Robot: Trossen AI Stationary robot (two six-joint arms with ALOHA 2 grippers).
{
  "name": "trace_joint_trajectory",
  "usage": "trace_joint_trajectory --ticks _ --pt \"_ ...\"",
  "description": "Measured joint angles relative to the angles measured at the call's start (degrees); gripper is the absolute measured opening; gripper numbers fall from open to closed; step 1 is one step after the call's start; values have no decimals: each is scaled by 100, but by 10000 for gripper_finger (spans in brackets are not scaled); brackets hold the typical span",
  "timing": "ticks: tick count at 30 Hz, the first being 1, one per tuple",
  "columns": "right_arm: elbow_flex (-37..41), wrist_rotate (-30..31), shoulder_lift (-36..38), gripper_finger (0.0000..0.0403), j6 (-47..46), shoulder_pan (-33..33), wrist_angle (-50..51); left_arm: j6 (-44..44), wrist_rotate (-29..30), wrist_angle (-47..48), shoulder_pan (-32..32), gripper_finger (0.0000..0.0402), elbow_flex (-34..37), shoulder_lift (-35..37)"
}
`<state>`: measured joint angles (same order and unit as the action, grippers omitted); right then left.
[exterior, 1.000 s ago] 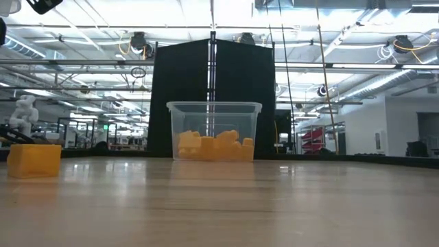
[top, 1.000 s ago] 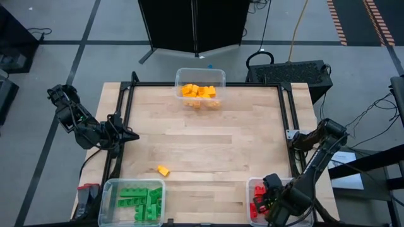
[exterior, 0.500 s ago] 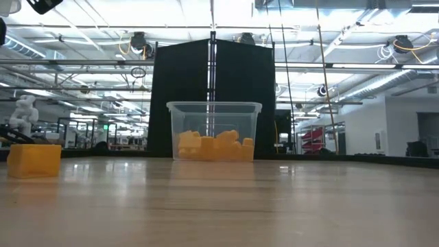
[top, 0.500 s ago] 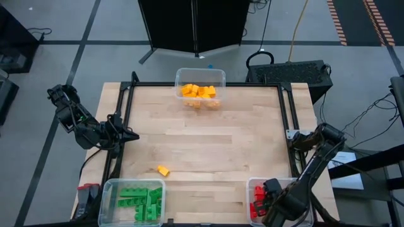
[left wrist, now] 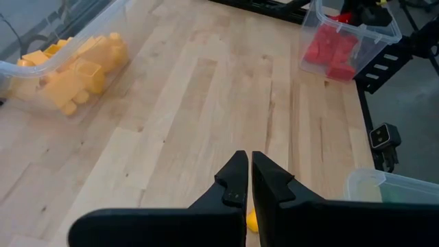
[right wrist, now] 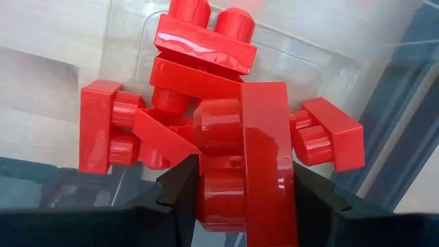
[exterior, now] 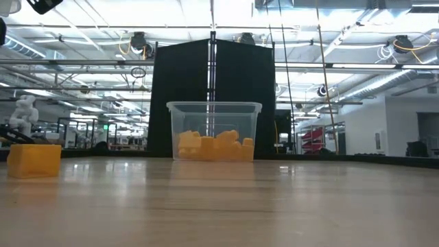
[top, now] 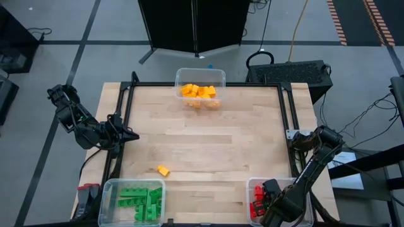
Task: Sort blocks
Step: Put the red game piece into the bottom right transparent bin, then put the yellow game piece into the top transparent bin
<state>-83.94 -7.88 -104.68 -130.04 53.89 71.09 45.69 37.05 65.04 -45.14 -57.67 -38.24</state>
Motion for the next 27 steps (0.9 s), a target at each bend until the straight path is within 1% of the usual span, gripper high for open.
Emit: trace_joint_trajectory --ticks 10,12,14,19,22,25,27 --pt "0 28 0 160 133 -9 -18 -9 6 4 1 3 0 0" --pt "0 28 0 166 168 -7 -76 -9 8 4 1 3 0 0" --pt "0 28 0 178 173 -7 -124 -9 8 6 0 3 0 0" --pt "0 30 0 229 195 -7 -181 -11 8 8 0 3 0 0" --pt "0 32 0 252 216 -7 -183 -11 10 9 1 3 0 0" --pt "-1 70 2 263 302 -7 -197 -9 10 9 1 3 0 0" --pt "-77 213 2 264 404 -7 -136 -9 8 7 1 3 0 0"
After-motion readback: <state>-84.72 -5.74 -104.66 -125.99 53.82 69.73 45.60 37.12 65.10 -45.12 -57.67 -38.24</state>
